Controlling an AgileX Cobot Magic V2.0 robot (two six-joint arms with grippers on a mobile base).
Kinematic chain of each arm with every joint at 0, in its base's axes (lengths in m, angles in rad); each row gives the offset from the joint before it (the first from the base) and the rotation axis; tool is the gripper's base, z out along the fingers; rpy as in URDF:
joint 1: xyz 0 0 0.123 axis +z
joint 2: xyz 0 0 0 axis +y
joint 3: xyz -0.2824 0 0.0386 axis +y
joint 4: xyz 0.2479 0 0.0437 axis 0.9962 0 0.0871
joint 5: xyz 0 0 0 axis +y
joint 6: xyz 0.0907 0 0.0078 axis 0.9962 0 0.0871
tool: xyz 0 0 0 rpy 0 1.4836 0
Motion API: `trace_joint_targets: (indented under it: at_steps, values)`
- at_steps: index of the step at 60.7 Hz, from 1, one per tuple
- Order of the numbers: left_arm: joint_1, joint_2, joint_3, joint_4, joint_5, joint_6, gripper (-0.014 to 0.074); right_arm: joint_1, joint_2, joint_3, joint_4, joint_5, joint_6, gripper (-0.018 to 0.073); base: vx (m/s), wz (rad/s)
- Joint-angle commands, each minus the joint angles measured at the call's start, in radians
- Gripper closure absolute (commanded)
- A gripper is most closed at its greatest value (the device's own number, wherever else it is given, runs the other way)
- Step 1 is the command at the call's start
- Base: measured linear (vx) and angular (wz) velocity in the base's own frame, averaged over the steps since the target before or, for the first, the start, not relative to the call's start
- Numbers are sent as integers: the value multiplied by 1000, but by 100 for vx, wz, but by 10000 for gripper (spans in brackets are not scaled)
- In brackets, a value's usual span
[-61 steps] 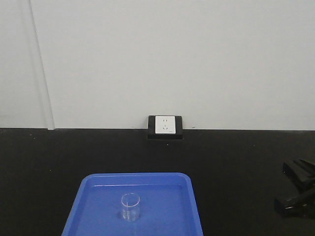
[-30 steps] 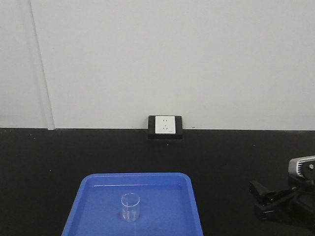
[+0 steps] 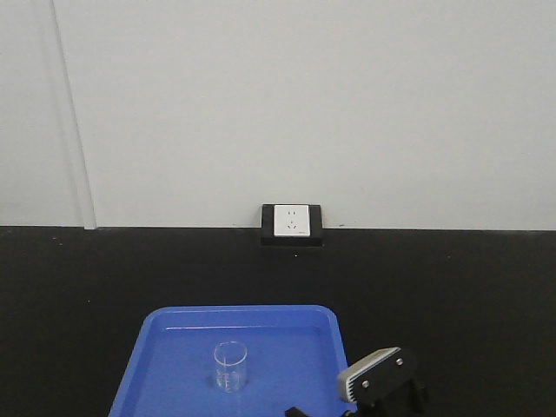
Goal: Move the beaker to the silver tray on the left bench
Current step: 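Move the right gripper toward the clear glass beaker in the blue tray, then lower the open right gripper around the beaker and close it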
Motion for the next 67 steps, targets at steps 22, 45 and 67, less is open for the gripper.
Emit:
trace_joint_targets:
  at_steps: [22,45,67]
  values:
    - [-7,-7,20,-3,-75,-2,595,122,281,-297,7,-198,70,-75,0,0]
    - [-7,-7,20,-3,-75,-2,595,119,407,-547,2,-30,95,-28,0,0]
    - [-7,-7,20,-3,-75,-2,595,119,505,-731,3,92,98,-22,0,0]
